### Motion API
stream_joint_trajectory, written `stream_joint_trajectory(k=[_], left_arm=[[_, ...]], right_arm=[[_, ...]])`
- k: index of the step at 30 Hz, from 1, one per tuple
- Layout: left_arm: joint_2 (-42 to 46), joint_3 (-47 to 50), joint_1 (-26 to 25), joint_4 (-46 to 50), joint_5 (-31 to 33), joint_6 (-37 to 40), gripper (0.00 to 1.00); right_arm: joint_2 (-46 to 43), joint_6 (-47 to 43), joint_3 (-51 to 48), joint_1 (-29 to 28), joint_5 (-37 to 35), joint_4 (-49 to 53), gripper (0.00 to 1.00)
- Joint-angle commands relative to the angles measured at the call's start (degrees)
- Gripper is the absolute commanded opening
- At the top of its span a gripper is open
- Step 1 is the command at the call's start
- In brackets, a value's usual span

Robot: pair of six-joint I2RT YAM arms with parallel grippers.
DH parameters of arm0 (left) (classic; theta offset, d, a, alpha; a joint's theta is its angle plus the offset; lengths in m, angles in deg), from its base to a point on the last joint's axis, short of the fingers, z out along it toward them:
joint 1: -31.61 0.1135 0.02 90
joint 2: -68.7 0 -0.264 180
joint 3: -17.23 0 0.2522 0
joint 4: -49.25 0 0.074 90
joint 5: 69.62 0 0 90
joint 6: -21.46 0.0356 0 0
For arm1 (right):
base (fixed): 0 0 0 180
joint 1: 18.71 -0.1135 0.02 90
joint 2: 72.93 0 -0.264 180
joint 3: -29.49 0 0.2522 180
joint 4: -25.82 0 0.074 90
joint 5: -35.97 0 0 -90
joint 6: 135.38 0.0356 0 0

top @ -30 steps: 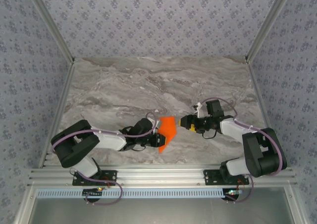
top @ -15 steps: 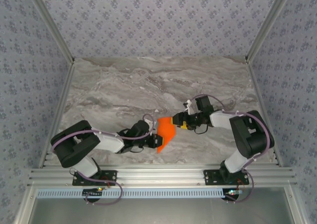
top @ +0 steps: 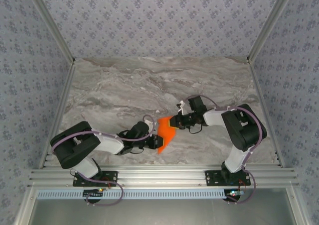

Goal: Fold a paper plane with a square sheet of paper (fold left side to right side)
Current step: Perform the fifth fold on the wing at the bottom-center of the table.

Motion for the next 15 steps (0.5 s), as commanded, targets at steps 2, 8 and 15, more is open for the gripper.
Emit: stream_joint_trajectory(k=[2,8,15], left_arm=[[4.79,-0.22,0.49,1.54,0.2,3.59,0.22],[14.96,-4.77,-1.44,19.26,6.61,11.17,0.47],[17.85,-12.4,-10.54,38.68,21.23,17.19,0.57]], right_arm=[[-0.04,-1.76,2.93,-0.86,-3.86,7.39,0.05],[0.63,-1.6,4.6,-2.45,-6.09,10.43,0.04],[0.43,-0.91,5.46,-2.91,-6.51,12.07,0.04]])
